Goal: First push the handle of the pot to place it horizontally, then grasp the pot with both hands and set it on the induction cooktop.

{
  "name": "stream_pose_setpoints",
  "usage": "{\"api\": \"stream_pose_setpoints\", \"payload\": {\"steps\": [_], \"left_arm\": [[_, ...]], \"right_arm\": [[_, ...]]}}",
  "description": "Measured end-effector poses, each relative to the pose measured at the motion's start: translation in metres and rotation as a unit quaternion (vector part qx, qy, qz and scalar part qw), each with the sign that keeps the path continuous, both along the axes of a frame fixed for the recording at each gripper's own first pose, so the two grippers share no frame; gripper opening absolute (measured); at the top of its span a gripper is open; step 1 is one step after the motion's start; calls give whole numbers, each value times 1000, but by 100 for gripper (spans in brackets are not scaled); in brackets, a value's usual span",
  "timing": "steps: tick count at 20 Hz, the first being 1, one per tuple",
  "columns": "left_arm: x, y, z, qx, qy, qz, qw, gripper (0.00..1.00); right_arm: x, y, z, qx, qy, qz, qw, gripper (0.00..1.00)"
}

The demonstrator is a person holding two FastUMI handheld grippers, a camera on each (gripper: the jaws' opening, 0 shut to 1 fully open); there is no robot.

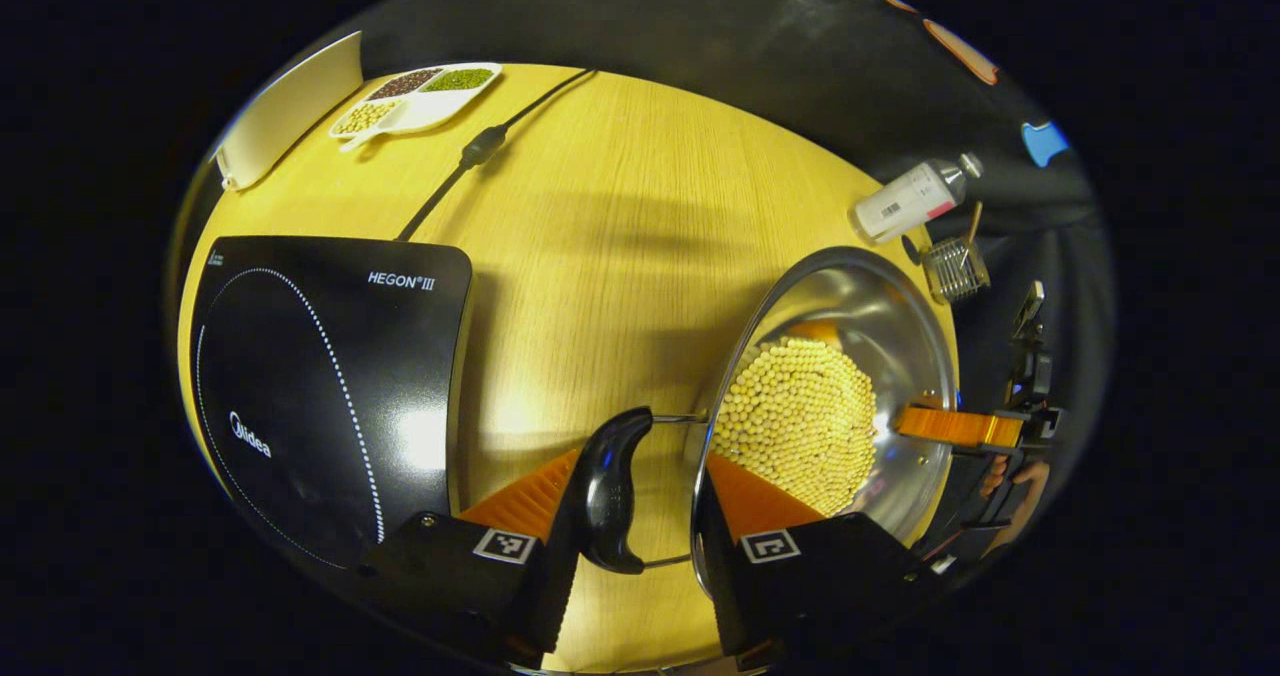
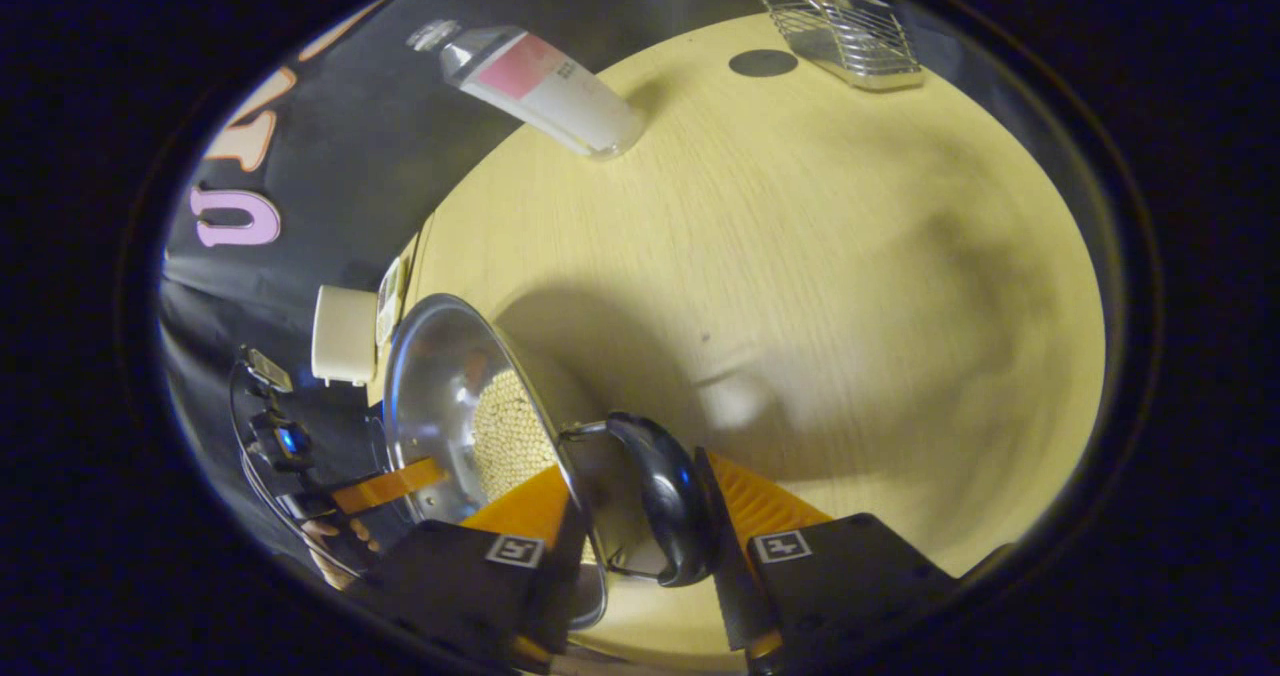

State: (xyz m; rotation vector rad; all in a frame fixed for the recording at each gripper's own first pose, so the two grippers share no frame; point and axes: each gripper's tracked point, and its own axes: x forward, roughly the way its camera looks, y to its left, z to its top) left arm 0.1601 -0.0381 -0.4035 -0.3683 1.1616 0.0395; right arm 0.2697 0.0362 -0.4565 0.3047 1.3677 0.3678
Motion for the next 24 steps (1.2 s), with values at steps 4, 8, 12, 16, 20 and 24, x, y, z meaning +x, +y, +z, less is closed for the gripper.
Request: {"api": "stream_pose_setpoints", "payload": {"steps": [4,8,12,16,20,24], "left_arm": [[0,-1,4,2,1,5,1000,56],[-6,-4,24,3,-14,0,1000,54],[-22,-1,43,-10,-19,5,1000,56],[-47,17,65,-14,-22,10,1000,56],[-77,54,88,-5,-30,16,999,54],[-102,101,103,7,-39,11,999,56]], "right_arm": [[-3,-5,13,-2,-17,23,1000,46],[-9,-4,22,1,-27,21,999,52],[-22,1,51,-3,-48,26,998,52],[-50,20,74,-1,-54,37,998,51],[-86,54,90,6,-61,47,997,51],[-123,99,97,9,-63,52,997,52]]}}
